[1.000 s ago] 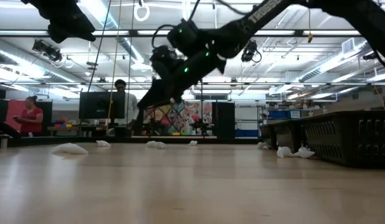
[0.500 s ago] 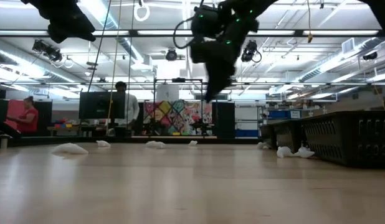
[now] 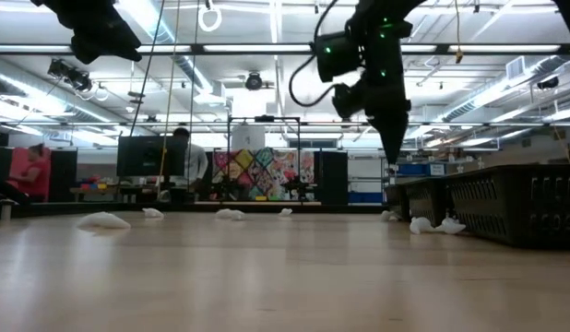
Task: Sort Halloween decoration
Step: Put the white ghost toy into the top right black bin, then put the white ghost toy into the top black bin
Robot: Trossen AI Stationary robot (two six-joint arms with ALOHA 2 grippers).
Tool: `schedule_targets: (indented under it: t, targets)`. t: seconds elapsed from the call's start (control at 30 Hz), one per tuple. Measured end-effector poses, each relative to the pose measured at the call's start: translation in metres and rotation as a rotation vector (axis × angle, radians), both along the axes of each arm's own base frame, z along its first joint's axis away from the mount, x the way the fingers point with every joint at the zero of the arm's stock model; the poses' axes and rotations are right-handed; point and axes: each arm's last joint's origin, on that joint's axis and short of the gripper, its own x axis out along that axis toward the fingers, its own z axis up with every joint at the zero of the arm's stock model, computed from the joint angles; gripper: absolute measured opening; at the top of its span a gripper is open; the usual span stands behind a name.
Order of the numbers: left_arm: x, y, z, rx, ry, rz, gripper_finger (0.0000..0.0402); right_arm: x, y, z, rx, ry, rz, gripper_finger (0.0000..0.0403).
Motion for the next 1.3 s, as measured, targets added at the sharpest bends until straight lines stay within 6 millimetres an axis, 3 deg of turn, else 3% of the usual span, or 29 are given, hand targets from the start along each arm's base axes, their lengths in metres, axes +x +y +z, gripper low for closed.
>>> schedule_targets:
  t: [0.37,0.6,0.77,0.93,1.17,1.3]
  targets:
    - [0.002,0.000,-0.001,0.000,0.007,0.009,0.0116,-0.029,-0.016,-0.044,0.034,0.134,-0.064,0.0093]
    - [0.016,0.000,-0.007,-0.005,0.074,0.022,0.0123,-0.036,-0.025,-0.046,0.126,0.126,-0.091,0.0143]
    - [0.029,0.000,-0.013,-0.018,0.119,0.033,0.0126,-0.033,-0.028,-0.033,0.132,0.132,-0.095,0.0155]
    - [0.042,0.002,-0.020,0.055,0.204,-0.009,0.0126,-0.018,-0.031,-0.008,0.086,0.040,-0.090,0.0154]
    - [0.069,0.016,-0.025,0.184,0.201,-0.126,0.0126,0.020,-0.036,0.040,0.008,-0.314,-0.124,0.0154]
    - [0.080,0.031,-0.055,0.159,0.059,-0.185,0.0125,0.044,-0.028,0.062,-0.028,-0.544,-0.065,0.0154]
